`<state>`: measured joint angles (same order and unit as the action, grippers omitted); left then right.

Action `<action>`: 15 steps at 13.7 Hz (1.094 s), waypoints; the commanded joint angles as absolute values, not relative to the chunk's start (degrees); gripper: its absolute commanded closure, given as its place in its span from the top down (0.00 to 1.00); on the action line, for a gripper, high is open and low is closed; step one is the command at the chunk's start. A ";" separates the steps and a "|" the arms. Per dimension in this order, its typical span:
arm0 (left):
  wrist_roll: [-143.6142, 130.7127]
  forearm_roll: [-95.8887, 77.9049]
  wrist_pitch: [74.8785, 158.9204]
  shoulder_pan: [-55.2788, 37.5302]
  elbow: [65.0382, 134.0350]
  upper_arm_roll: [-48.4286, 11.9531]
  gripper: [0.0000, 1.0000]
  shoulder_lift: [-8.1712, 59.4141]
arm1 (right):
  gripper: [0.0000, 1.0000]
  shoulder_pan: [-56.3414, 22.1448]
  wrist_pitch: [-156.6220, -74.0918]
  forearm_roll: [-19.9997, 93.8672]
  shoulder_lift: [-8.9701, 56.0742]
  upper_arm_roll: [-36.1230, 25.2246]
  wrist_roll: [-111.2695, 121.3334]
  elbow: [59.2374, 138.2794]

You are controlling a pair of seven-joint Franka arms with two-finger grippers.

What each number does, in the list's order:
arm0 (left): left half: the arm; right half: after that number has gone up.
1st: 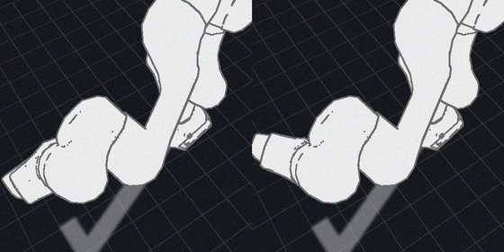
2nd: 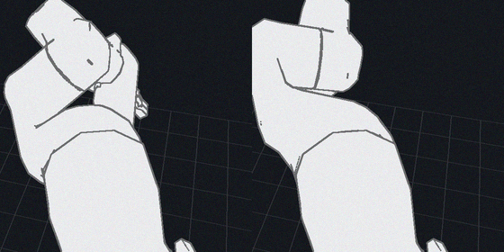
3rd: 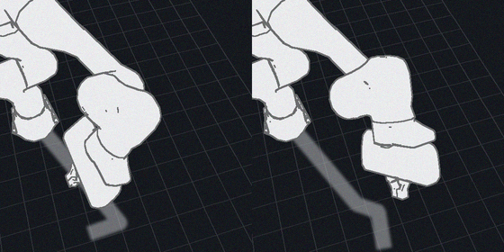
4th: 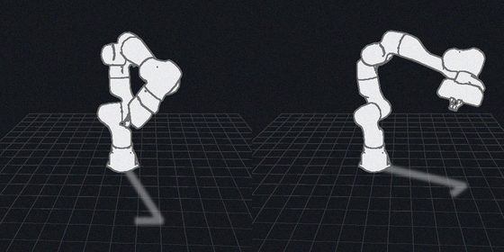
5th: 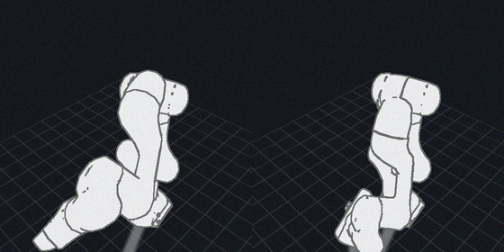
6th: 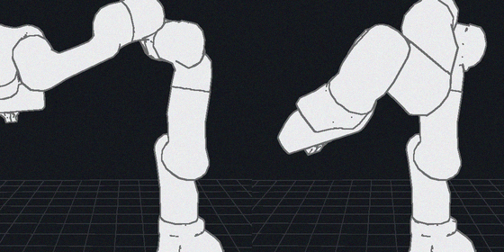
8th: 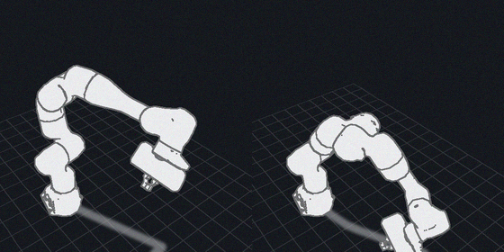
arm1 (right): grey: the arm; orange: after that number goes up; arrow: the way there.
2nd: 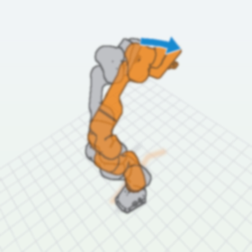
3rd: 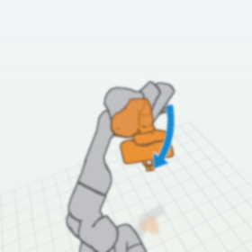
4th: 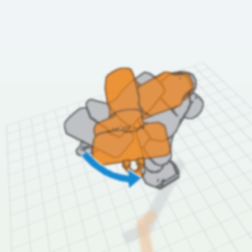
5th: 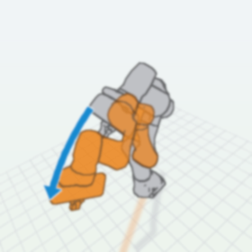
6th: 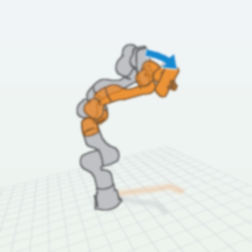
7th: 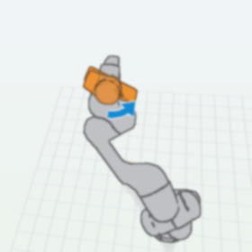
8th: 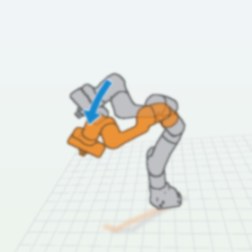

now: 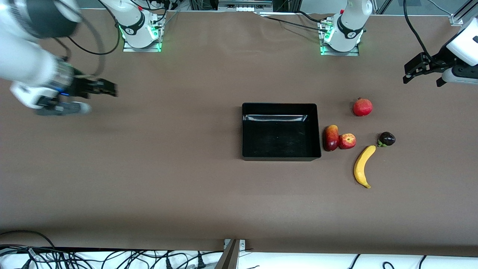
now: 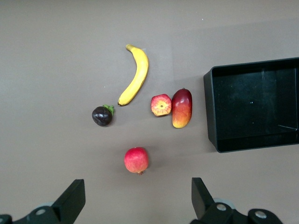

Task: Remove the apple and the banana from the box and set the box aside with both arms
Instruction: 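Reach the right gripper to the rim of the empty black tray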

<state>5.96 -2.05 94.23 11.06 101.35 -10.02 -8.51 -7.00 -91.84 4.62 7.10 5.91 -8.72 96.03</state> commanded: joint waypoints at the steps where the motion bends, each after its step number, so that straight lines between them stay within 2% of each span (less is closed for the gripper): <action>1: 6.06 -2.90 93.60 11.51 99.32 -10.11 1.00 -7.29 | 1.00 -14.29 -96.74 6.32 14.56 5.80 -17.71 91.94; 4: 5.98 -2.81 93.69 11.51 99.23 -10.11 1.00 -7.38 | 1.00 -22.56 -110.43 9.99 22.47 5.89 -27.91 90.71; 7: 6.33 -2.64 93.60 12.04 98.79 -9.93 1.00 -7.47 | 1.00 -30.83 -124.50 11.51 32.49 5.80 -39.51 85.97; 10: 6.42 -2.64 93.60 12.30 98.17 -9.93 1.00 -7.38 | 1.00 -37.51 -136.63 11.34 39.44 5.71 -41.22 84.55; 12: 6.42 -2.64 93.60 12.30 98.17 -9.93 1.00 -7.38 | 0.97 -39.63 -139.13 9.59 42.44 5.27 -41.05 84.73; 14: 6.42 -2.55 93.52 12.30 98.17 -9.93 1.00 -7.38 | 0.29 -39.64 -139.13 6.08 43.94 5.27 -41.04 84.90; 15: 6.33 -2.55 93.60 12.30 98.17 -9.93 1.00 -7.38 | 0.09 -39.90 -139.22 5.80 44.90 5.27 -41.13 84.90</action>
